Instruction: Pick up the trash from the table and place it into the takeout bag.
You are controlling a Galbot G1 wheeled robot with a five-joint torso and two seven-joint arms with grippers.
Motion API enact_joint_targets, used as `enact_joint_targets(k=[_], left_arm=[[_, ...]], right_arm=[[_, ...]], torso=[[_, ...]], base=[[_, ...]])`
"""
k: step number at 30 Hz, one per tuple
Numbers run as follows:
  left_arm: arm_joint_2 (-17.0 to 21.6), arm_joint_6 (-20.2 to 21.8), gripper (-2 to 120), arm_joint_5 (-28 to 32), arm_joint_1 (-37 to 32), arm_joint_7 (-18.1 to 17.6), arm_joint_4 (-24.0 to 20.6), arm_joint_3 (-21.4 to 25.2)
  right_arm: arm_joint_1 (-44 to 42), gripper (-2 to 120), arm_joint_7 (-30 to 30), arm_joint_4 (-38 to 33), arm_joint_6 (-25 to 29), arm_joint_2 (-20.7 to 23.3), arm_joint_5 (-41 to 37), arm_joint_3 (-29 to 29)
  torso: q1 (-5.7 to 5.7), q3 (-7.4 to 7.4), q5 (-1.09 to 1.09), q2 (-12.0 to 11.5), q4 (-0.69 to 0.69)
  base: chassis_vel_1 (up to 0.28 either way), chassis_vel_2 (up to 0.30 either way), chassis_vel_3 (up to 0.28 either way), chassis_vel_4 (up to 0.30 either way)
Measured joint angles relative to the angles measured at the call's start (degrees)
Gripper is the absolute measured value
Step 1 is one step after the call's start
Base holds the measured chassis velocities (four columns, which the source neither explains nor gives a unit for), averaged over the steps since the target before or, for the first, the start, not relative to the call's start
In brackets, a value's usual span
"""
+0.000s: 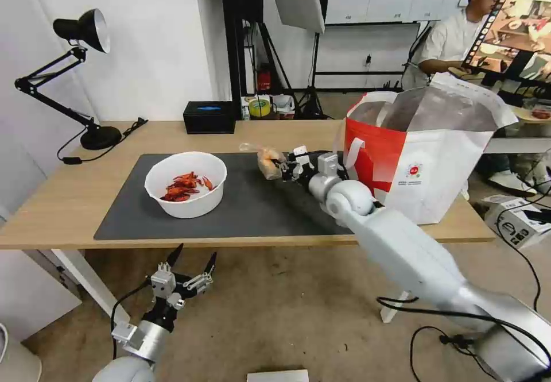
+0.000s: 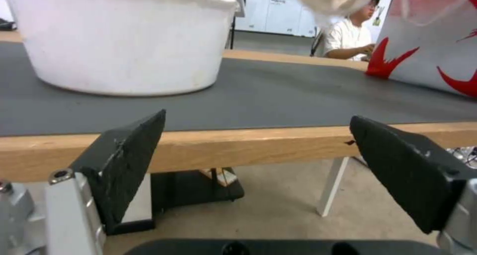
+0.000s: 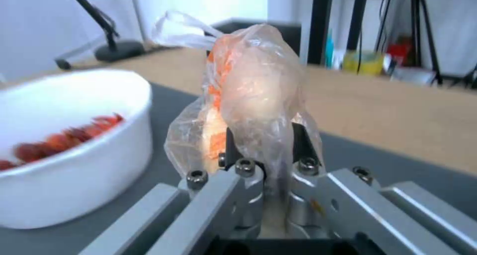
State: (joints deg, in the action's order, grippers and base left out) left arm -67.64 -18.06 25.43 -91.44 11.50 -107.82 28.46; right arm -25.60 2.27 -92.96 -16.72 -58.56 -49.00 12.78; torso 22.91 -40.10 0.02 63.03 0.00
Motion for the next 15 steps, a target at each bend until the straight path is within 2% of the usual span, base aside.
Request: enact_joint_targets(k=[1, 4, 8, 11, 12, 15], left_arm=[[0.00, 0.00, 100, 0.00, 0.00, 0.00, 0.00, 0.00], [-0.45, 0.00, 100, -0.16, 0.21, 0.11, -0.07, -0.05], [-0.54, -0.05, 100, -0.35, 0.15, 0.19, -0.07, -0.23], [-0.64, -0.31, 100, -0.71, 0.17, 0.22, 0.00, -0.64], [-0.64, -0.31, 100, -0.71, 0.17, 0.22, 0.00, -0.64], [-0.65, -0.40, 100, -1.06, 0.27, 0.22, -0.04, -1.47]], right_arm=[[0.00, 1, 0.00, 0.00, 0.00, 0.00, 0.00, 0.00], [-2.25, 1, 1.39, -9.35, 0.00, 5.68, -3.16, -4.26], [-3.53, 1, 2.11, -13.30, 0.03, 8.58, -4.69, -7.73], [-5.82, 1, 3.92, -18.30, 0.68, 12.85, -6.46, -13.54], [-5.82, 1, 3.92, -18.30, 0.68, 12.85, -6.46, -13.54], [-6.73, 1, 7.81, -21.65, 1.43, 16.03, -10.16, -18.56]], torso=[[0.00, 0.00, 0.00, 0.00, 0.00], [0.00, 0.00, 0.00, 0.00, 0.00], [0.00, 0.00, -0.02, 0.00, 0.01], [0.00, 0.00, 0.01, 0.00, -0.01], [0.00, 0.00, 0.01, 0.00, -0.01], [0.00, 0.00, 0.00, 0.00, 0.00]], base=[[0.000, 0.000, 0.000, 0.000], [0.000, 0.000, 0.000, 0.000], [0.000, 0.000, 0.000, 0.000], [0.000, 0.000, 0.000, 0.000], [0.000, 0.000, 0.000, 0.000], [0.000, 0.000, 0.000, 0.000]])
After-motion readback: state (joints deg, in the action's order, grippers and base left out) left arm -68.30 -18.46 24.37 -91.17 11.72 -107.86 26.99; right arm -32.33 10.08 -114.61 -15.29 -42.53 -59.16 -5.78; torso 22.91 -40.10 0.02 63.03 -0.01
